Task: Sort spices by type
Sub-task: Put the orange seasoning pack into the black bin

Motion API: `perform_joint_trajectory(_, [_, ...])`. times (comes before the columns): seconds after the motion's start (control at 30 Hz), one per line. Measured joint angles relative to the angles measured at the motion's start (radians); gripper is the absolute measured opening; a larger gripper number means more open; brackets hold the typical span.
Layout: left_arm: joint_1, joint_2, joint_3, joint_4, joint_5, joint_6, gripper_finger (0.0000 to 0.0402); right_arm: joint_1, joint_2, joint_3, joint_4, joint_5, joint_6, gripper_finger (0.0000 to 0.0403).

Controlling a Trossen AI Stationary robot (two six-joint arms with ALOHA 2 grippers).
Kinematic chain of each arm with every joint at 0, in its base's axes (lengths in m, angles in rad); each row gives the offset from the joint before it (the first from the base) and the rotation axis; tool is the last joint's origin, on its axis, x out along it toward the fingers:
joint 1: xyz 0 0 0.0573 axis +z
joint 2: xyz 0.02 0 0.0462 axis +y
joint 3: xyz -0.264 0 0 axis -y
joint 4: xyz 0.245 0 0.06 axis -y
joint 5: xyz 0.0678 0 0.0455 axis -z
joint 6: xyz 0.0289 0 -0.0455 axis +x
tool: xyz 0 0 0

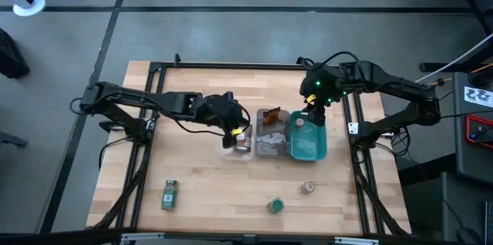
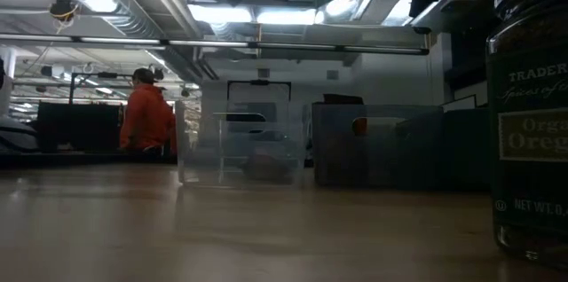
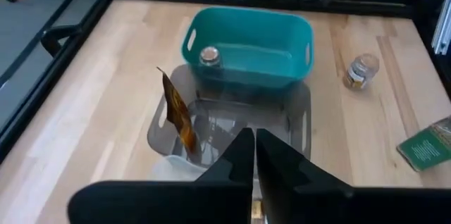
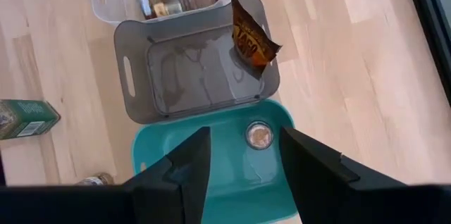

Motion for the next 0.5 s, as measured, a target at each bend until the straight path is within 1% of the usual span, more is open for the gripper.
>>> perform_joint_trajectory(0.13, [0.000,0.003,0.000,-0.013,0.000,0.036,0.0025,0.000,0.000,0.000,0.000,0.000,0.000,0.0170])
perform_joint_trajectory(0.23, [0.011,0.009,0.000,-0.033,0.001,0.023,0.0056,0.000,0.000,0.000,0.000,0.000,-0.001,0.0170])
perform_joint_trajectory(0.4, [0.027,0.054,0.000,-0.092,0.000,-0.116,0.0113,0.000,0.001,0.000,0.000,0.001,-0.001,0.0170])
perform_joint_trajectory(0.5, [0.032,0.097,0.000,-0.148,0.000,-0.285,0.0133,0.000,0.001,0.000,0.000,0.001,-0.001,0.0170])
